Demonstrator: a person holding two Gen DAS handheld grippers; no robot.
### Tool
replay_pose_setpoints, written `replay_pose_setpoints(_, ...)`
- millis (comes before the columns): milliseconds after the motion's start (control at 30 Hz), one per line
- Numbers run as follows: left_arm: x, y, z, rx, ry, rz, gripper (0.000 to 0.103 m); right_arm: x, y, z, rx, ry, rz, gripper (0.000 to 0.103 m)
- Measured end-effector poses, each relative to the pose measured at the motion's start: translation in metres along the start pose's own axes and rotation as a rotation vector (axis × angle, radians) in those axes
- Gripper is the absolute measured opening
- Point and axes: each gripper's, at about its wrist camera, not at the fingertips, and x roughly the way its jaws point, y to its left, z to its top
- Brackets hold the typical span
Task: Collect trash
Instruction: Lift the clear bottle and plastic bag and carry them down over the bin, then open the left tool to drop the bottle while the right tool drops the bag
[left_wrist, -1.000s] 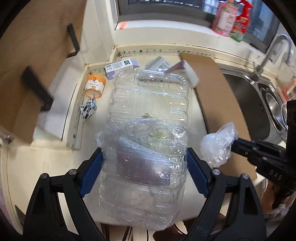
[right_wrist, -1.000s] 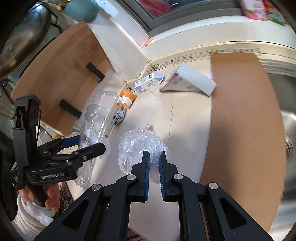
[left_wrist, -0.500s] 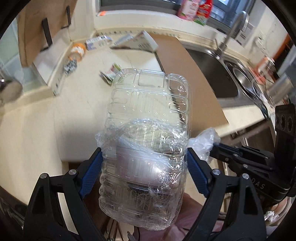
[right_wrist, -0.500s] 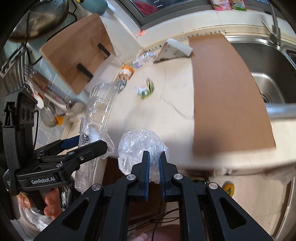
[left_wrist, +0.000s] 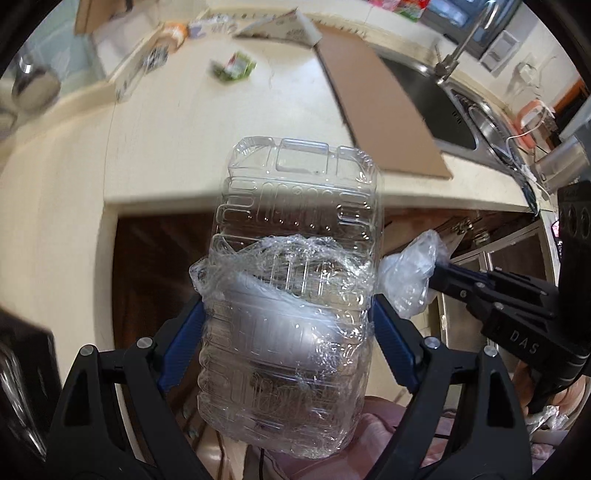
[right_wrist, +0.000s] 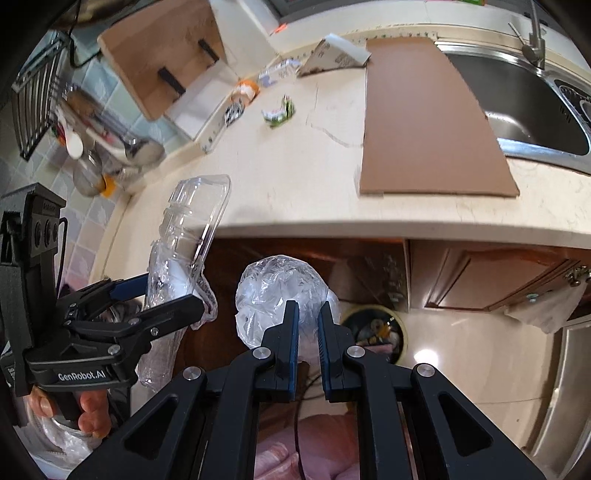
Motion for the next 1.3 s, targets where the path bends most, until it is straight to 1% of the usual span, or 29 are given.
replay_pose_setpoints(167,0.036,-0.004,-0.031,-0.037,0.088,0.023,0.085,0.020,-0.018,-0.023,-0.004,0.072,0.002,0.010)
replay_pose_setpoints(367,0.089,-0.005,-0.064,-0.089,0.167,0.032,0.085,0.065,-0.056,-0.061,0.050,0.174,0.006,0.010)
replay_pose_setpoints(600,0.176,0.012,-0.096,-0.153,0.249,0.017,0.085,0.133,-0.103,-0.099,0.129,0.256,-0.017,0.010)
replay_pose_setpoints(833,0.265,0.027,-0.111,-0.197,0.303,0.008,0.086,0.209,-0.151,-0.125,0.226,0.298,-0.034,0.010)
replay_pose_setpoints(1000,0.331,0.043,-0.118,-0.254,0.363,-0.011,0.087,0.263,-0.172,-0.138,0.246,0.325,-0.061,0.010)
replay_pose_setpoints(1100,0.366,0.053,-0.118,-0.254,0.383,-0.014,0.087,0.296,-0.186,-0.147,0.257,0.348,-0.086,0.010)
replay_pose_setpoints(1200,0.398,0.061,-0.120,-0.252,0.402,0.001,0.089,0.327,-0.198,-0.153,0.259,0.358,-0.104,0.010)
replay_pose_setpoints(1300,0.431,0.070,-0.124,-0.279,0.430,0.008,0.089,0.357,-0.204,-0.157,0.251,0.370,-0.112,0.010)
